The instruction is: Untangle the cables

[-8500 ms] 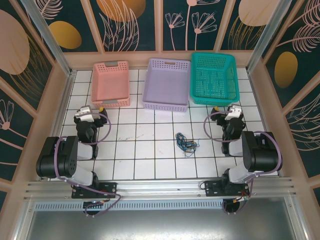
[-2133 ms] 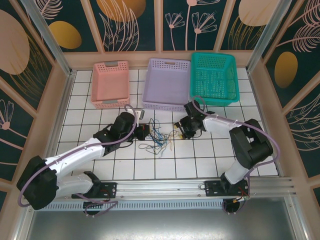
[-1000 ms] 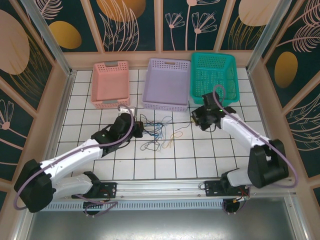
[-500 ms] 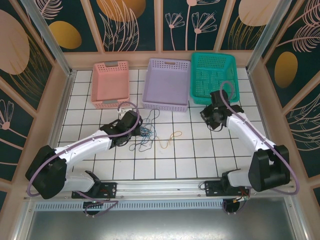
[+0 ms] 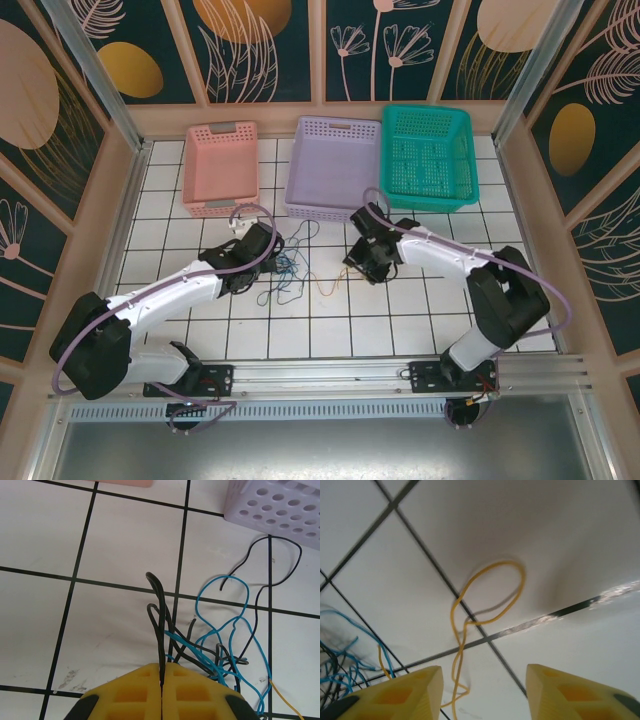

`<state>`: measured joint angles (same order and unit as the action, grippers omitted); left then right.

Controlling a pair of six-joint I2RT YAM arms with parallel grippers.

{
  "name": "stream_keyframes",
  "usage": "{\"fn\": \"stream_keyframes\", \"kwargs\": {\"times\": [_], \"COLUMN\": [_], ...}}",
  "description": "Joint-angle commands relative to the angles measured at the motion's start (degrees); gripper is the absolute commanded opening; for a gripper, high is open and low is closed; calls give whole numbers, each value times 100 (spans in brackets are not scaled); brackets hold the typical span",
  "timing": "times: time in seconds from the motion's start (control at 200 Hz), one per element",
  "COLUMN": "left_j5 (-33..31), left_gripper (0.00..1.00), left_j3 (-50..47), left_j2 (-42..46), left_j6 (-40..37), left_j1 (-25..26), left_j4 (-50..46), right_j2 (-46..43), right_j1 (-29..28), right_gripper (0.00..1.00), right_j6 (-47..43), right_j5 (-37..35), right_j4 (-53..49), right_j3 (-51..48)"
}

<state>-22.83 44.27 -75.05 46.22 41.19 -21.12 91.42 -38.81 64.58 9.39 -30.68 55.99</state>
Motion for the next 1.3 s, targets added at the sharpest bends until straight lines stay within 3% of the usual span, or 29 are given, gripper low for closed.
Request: {"fn": "stream_keyframes", "kwargs": {"times": [0.0, 0.13, 0.44, 0.646, 0.811, 1.296], "left_j5": [-44, 77, 111, 144, 138, -168], "left_gripper": [0, 0, 0, 0, 0, 0], "left_j3": [4, 14, 117, 130, 134, 327], "left_j2": [88, 8, -124, -186, -246, -876], "left_j6": [90, 74, -86, -88, -82, -164], "left_j1": [-1, -4, 1, 0, -1, -262], "left_j4": [-64, 20, 56, 90, 100, -630], "right_j2": [201, 278, 431, 591, 545, -557], "right_j1": [-218, -436, -461, -470, -470, -162], "right_gripper": [49, 48, 26, 24, 0, 0], "right_j6": [-168, -100, 116, -3, -79, -1328], "right_j5": [382, 512, 702, 762, 567, -957], "right_j4": [209, 372, 580, 469, 273, -1743], "right_j3": [256, 179, -131, -26, 118, 1865]}}
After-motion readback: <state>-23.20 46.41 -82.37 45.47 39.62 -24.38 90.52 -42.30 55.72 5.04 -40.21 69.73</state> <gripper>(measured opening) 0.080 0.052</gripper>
